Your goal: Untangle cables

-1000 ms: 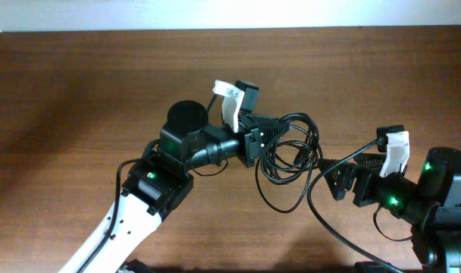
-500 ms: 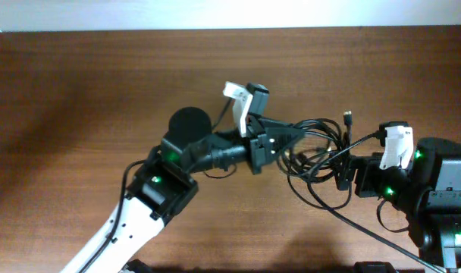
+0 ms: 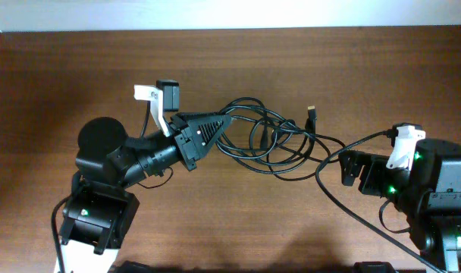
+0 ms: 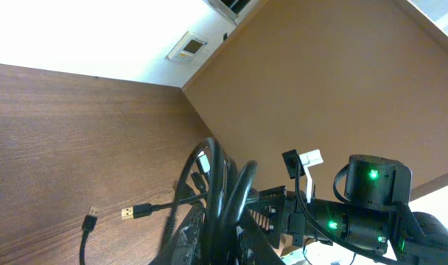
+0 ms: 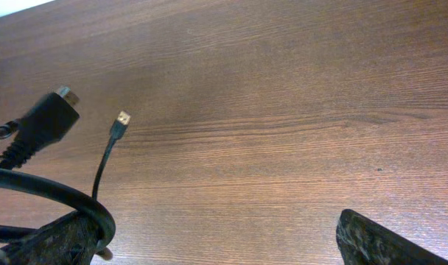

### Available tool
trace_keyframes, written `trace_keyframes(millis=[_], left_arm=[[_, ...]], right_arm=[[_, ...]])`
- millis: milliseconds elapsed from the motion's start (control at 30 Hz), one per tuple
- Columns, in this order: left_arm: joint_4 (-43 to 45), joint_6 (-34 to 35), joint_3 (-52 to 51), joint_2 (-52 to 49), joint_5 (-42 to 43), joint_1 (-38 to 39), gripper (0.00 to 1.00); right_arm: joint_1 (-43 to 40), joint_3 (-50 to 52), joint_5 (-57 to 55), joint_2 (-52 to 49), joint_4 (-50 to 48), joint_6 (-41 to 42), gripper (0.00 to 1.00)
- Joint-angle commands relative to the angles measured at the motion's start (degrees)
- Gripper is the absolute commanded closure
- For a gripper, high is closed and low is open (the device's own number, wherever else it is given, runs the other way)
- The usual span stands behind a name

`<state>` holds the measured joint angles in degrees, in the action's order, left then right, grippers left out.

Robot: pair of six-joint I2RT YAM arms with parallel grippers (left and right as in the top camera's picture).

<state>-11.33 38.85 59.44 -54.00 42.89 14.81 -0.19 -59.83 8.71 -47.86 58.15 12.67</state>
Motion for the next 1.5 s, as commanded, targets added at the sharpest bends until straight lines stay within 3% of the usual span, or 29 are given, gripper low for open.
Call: trace_keyframes(millis=[0, 133, 333, 700, 1100, 1300, 1400, 1467], left_arm=[[1.6, 0.1, 2.3, 2.0, -3.1, -2.0, 1.00], [0.9, 0.2, 2.3, 1.9, -3.0, -1.9, 1.00], [-1.2, 0.2, 2.3, 0.5, -1.2, -1.6, 1.00], [-1.1, -5.6, 2.3, -10.4, -0.2, 10.6, 1.00], [4.5, -5.5, 2.3, -12.3, -0.3, 15.6, 1.00], [8.0, -5.5, 2.3, -13.7, -4.8, 22.4, 1.00], [9.5, -5.4, 2.3, -17.1, -4.8, 25.7, 1.00], [11.8, -5.2, 2.3, -17.7, -4.8, 26.8, 1.00]], right_arm=[[-1.3, 1.2, -8.6, -0.5, 1.1, -0.2, 0.00], [-1.3, 1.2, 2.2, -0.5, 0.9, -0.4, 0.00], [-1.3, 1.1, 23.7, -0.5, -3.9, -8.0, 0.00], [-1.3, 1.1, 30.8, -0.5, -4.0, -16.9, 0.00], [-1.3, 1.1, 30.8, -0.5, -4.0, -17.0, 0.01], [-1.3, 1.1, 30.8, -0.5, -4.9, -16.7, 0.00], [-1.3, 1.1, 30.8, -0.5, -5.5, -16.7, 0.14], [-1.3, 1.1, 30.8, -0.5, -5.5, -16.7, 0.32]])
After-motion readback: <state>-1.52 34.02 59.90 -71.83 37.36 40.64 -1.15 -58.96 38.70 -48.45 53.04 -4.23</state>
